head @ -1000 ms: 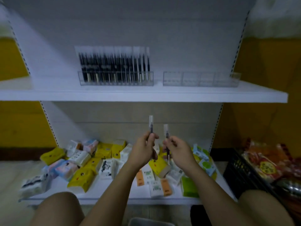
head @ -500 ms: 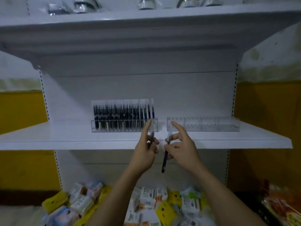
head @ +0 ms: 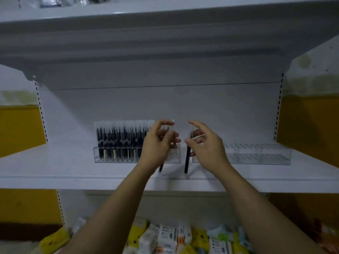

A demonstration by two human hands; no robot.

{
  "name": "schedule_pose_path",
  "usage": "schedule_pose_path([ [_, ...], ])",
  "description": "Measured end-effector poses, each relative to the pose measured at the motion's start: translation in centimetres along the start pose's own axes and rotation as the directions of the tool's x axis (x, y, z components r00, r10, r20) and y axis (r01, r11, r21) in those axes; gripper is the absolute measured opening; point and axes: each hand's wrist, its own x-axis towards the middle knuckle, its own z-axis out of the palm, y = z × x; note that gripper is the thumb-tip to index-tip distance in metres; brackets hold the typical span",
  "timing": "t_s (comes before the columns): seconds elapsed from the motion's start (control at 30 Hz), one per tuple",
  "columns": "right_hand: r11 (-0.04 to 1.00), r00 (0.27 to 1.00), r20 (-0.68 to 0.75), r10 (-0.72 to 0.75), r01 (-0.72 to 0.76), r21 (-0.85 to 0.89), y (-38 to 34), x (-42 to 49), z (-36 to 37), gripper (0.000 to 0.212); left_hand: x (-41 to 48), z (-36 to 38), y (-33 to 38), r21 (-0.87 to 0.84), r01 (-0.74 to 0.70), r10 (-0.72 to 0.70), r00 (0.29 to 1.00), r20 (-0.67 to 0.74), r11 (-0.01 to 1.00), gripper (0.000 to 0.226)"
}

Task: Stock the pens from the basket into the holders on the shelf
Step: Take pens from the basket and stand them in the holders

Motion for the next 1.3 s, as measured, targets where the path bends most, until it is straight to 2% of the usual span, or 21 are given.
schedule_pose_path([
  [0.13, 0.999, 0.999, -0.047, -0.013, 0.015, 0.046, 0.9, 2.7, 0.5, 0.051, 3.5, -0.8, 0.4, 0.123, -0.062, 0.066, 0.998, -0.021, 0.990, 0.017],
  [0.23, 0.998, 0.995, -0.089, -0.035, 0.040, 0.053, 1.4, 4.3, 1.0, 0.044, 5.6, -1.2, 0.5, 0.177, -0.113, 0.126, 0.990, -0.063, 0.978, 0.021],
  [0.43, 0.994, 0.985, -0.157, -0.074, 0.086, 0.072, 1.7, 7.5, 2.1, 0.044, 8.6, -0.9, 0.1, 0.286, -0.198, 0.224, 0.972, -0.063, 0.938, 0.020],
  [0.7, 0.990, 0.984, -0.108, -0.141, 0.141, -0.005, 2.9, 9.8, 3.7, 0.042, 10.2, -0.6, -1.6, 0.343, -0.156, 0.186, 0.981, -0.058, 0.926, 0.018],
  [0.93, 0.992, 0.987, -0.098, -0.126, 0.124, -0.022, 4.1, 10.2, 4.0, 0.042, 10.4, -0.7, -2.0, 0.420, -0.144, 0.182, 0.982, -0.053, 0.896, 0.016],
  [1.1, 0.992, 0.993, 0.001, -0.119, 0.119, -0.038, 4.7, 9.9, 4.5, 0.043, 10.1, -1.4, -1.8, 0.409, -0.193, 0.245, 0.966, -0.079, 0.892, 0.016],
  [1.23, 0.960, 0.980, 0.176, -0.091, 0.133, -0.248, 5.3, 8.6, 4.4, 0.051, 9.9, -1.6, -1.7, 0.407, -0.174, 0.228, 0.970, -0.087, 0.897, 0.017],
  [1.3, 0.941, 0.977, 0.200, -0.070, 0.131, -0.312, 5.4, 8.2, 4.2, 0.057, 9.8, -1.7, -1.6, 0.416, -0.184, 0.237, 0.968, -0.080, 0.891, 0.017],
])
